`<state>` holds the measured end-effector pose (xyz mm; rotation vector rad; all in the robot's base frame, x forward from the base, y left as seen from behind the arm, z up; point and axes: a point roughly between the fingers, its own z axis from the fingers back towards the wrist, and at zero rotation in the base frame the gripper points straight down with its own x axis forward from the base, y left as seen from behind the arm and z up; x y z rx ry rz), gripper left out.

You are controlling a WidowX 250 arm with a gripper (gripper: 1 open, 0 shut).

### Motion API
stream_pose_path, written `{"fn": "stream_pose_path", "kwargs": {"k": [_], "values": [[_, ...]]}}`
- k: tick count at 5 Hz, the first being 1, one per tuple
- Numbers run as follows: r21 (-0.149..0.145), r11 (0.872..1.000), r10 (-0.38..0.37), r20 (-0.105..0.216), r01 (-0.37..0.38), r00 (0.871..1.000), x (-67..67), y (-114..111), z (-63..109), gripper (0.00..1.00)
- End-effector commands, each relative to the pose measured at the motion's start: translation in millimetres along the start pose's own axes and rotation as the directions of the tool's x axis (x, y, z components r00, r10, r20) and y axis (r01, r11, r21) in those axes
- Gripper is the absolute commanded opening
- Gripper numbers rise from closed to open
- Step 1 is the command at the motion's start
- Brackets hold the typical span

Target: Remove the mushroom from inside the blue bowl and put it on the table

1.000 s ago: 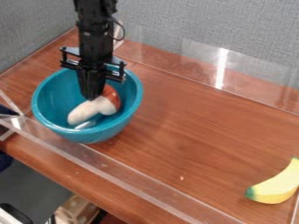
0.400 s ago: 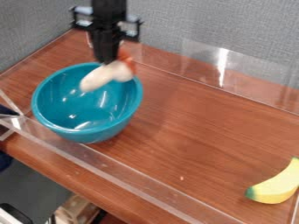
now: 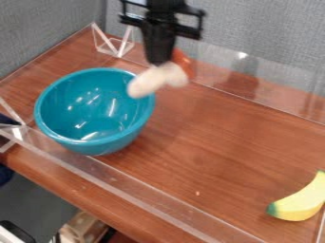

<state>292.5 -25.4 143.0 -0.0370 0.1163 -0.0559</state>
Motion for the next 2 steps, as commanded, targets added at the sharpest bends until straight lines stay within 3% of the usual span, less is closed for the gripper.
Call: {"fn": "stream_pose_path", "kwargs": {"k": [1, 2], "values": [[0.01, 1.0, -0.026, 0.074, 0.025, 0.997, -10.6, -34, 9.2, 0.0], [0.024, 1.0, 0.005, 0.065, -0.007, 0.998, -25.2, -48, -6.3, 0.0]]}}
